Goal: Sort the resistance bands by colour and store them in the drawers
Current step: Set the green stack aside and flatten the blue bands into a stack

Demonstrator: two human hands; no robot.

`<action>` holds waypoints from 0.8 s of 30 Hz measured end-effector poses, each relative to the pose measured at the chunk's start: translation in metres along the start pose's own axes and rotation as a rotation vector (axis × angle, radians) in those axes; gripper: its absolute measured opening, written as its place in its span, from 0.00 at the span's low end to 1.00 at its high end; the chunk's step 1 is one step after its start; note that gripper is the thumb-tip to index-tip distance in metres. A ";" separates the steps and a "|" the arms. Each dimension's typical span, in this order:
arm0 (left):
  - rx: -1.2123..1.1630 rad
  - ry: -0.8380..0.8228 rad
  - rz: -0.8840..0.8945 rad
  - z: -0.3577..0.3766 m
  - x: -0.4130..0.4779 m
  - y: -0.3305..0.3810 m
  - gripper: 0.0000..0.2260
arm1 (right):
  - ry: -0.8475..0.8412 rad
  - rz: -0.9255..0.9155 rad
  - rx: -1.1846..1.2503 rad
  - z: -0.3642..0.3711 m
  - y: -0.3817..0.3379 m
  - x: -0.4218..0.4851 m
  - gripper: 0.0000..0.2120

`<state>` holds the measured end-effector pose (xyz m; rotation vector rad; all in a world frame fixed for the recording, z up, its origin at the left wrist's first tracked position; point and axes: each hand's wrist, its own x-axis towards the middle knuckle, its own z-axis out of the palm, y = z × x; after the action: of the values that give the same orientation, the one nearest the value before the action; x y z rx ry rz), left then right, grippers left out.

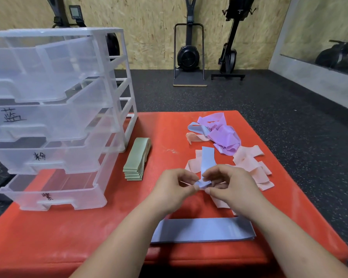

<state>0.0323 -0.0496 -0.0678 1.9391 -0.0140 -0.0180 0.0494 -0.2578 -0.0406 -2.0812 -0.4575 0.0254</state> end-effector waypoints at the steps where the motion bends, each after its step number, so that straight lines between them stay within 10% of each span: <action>1: -0.011 -0.003 0.004 0.000 0.003 0.000 0.06 | 0.008 0.006 -0.019 -0.001 0.002 0.002 0.16; 8: -0.165 0.120 0.008 -0.001 0.018 0.009 0.07 | 0.144 0.086 0.054 -0.007 0.013 0.023 0.05; 15: -0.196 0.155 0.110 -0.006 0.020 0.016 0.06 | 0.146 0.126 0.454 -0.013 0.002 0.034 0.11; 24: -0.200 0.114 0.187 -0.007 0.016 0.019 0.03 | 0.008 0.011 0.339 -0.003 -0.006 0.030 0.15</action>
<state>0.0485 -0.0502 -0.0474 1.7301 -0.1140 0.2080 0.0756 -0.2478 -0.0287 -1.7498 -0.4059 0.0944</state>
